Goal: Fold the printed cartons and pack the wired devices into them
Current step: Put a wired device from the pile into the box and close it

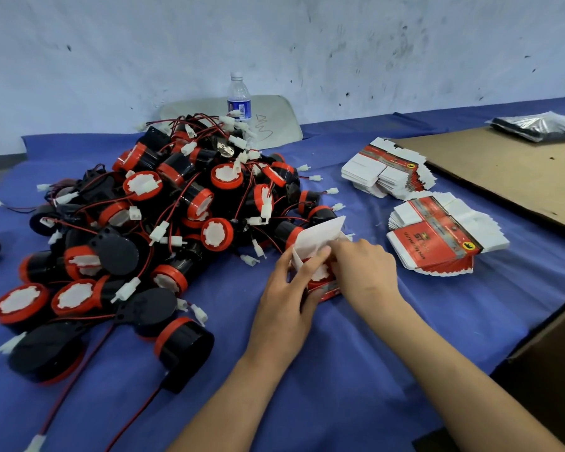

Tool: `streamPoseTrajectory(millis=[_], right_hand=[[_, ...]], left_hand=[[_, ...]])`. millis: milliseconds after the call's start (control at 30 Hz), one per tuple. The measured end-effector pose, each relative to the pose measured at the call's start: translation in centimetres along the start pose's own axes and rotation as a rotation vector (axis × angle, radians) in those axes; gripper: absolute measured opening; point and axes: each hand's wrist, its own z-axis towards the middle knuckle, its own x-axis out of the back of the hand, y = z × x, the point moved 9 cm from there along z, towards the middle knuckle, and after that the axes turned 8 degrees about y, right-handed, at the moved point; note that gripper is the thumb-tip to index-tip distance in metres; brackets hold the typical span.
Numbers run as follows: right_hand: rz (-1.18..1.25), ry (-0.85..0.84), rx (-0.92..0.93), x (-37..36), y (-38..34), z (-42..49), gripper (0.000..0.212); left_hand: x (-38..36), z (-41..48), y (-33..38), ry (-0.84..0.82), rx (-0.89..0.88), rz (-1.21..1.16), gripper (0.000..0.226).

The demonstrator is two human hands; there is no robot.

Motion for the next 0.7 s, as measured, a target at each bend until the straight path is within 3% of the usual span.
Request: streamPoseTrajectory(millis=[133, 333, 600, 700], right_hand=[[-0.015, -0.076, 0.026, 0.0, -0.3, 0.1, 0.025], [0.124, -0.215, 0.036, -0.3, -0.8, -1.0, 0.038], [0.261, 0.079, 0.004, 0.3, -0.7, -3.7, 0.035], [0.422, 0.188, -0.076, 0.8, -0.1, -4.0, 0.027]], left_hand=[[-0.1, 0.0, -0.5, -0.028, 0.071, 0.013, 0.082], [-1.6, -0.4, -1.6, -0.149, 0.124, 0.114, 0.073], [-1.6, -0.3, -1.7, -0.168, 0.148, 0.162, 0.045], [-1.4, -0.2, -1.3, -0.118, 0.112, 0.137, 0.039]])
